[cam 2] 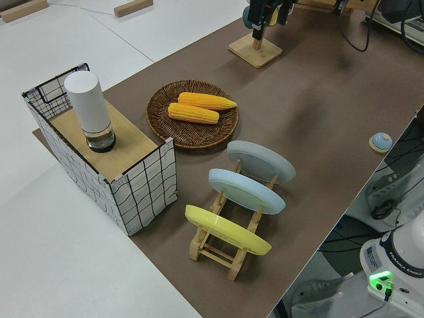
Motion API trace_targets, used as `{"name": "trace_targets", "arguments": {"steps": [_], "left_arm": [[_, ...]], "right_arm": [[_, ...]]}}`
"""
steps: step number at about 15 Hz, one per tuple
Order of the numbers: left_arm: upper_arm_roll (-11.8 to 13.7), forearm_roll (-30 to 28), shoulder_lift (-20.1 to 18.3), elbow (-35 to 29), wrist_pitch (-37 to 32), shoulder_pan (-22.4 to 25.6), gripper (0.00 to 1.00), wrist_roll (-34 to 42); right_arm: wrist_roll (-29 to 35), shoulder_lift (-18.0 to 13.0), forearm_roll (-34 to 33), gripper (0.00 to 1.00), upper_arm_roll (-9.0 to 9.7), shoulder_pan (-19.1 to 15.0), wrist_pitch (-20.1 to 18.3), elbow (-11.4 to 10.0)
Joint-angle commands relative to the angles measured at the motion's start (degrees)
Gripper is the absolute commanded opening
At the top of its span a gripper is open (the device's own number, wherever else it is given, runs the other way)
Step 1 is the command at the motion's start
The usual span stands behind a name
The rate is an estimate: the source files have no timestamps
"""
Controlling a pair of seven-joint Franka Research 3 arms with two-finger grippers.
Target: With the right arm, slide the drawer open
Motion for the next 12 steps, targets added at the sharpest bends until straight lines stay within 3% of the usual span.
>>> {"name": "trace_targets", "arguments": {"steps": [1,7,12], "left_arm": [[-0.4,0.98,0.65,1.49,-1.13,0.31,0.99,0.51],[-0.4,0.98,0.65,1.49,-1.13,0.31,0.99,0.51],[-0.4,0.98,0.65,1.4,-1.13,0.31,0.99,0.51]], "right_arm": [[-0.98,-5.23,8.88,0.981,0.83,-4.43,0.68,0.07],[-4.66,-14.01,25.41,0.981,0.74,-13.56,0.86,1.3],[-14.76,-20.0,40.53,0.983,0.65,-27.09,0.86,1.21]]}}
